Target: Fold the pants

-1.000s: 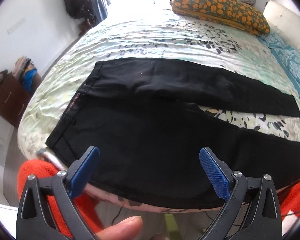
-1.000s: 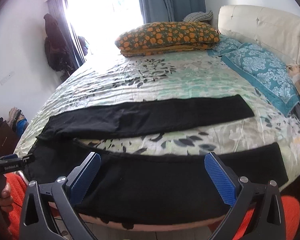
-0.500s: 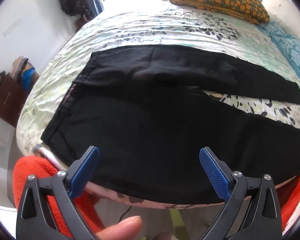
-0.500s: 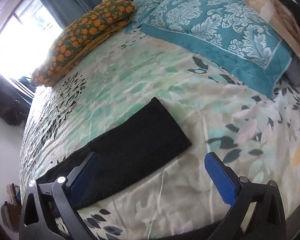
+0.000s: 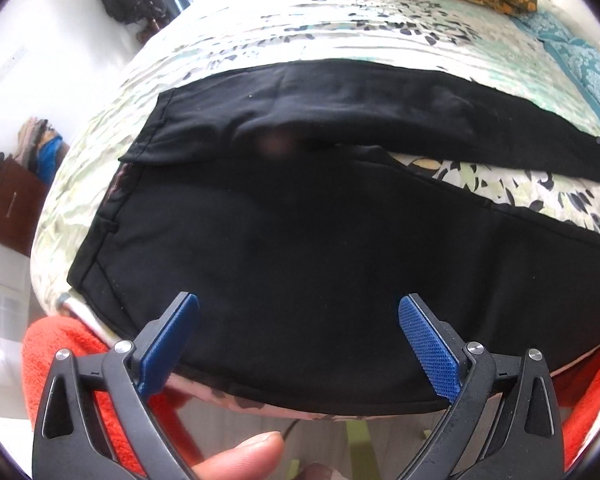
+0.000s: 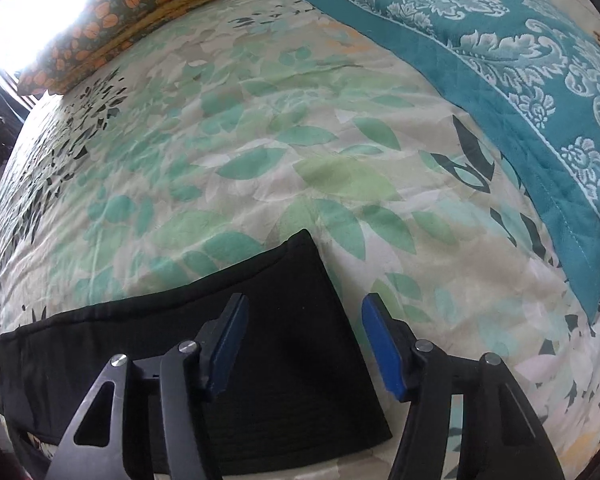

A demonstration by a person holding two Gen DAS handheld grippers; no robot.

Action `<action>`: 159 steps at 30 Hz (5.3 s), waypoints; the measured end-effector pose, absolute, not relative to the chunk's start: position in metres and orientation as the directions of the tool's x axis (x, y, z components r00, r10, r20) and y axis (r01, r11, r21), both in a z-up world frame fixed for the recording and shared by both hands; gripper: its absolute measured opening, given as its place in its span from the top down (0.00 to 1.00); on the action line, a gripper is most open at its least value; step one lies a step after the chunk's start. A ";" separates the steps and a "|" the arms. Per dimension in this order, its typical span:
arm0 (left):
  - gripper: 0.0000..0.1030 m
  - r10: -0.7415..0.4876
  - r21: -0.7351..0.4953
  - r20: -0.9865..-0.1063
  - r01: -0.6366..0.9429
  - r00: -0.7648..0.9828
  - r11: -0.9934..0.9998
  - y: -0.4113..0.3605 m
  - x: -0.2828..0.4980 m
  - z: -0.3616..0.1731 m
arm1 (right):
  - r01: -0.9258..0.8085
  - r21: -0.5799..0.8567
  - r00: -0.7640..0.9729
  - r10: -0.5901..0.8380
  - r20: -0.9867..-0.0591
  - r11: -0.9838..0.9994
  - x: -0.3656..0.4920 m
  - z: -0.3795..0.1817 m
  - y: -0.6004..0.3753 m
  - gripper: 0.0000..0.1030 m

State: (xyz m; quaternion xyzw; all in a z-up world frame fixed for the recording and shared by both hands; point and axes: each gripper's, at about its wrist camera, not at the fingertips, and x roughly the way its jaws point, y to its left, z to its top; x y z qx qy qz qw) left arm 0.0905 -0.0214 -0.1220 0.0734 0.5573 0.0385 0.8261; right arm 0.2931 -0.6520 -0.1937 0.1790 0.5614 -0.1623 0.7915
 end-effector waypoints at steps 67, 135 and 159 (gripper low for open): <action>0.03 -0.434 -0.441 -0.894 -0.044 0.114 0.897 -0.069 0.381 -0.139 | 0.294 0.189 0.689 -0.070 -0.722 0.937 -0.040 -0.073 -0.484 0.94; 0.96 -0.458 -0.479 -0.849 -0.021 0.264 0.877 0.015 0.051 -0.145 | 0.237 0.040 0.191 -0.006 -0.982 0.971 0.001 -0.130 -0.541 0.91; 0.75 -0.445 -0.451 -0.883 -0.002 0.148 0.893 -0.001 0.050 -0.156 | 0.357 0.097 0.214 0.019 -0.977 0.929 -0.017 -0.142 -0.582 0.90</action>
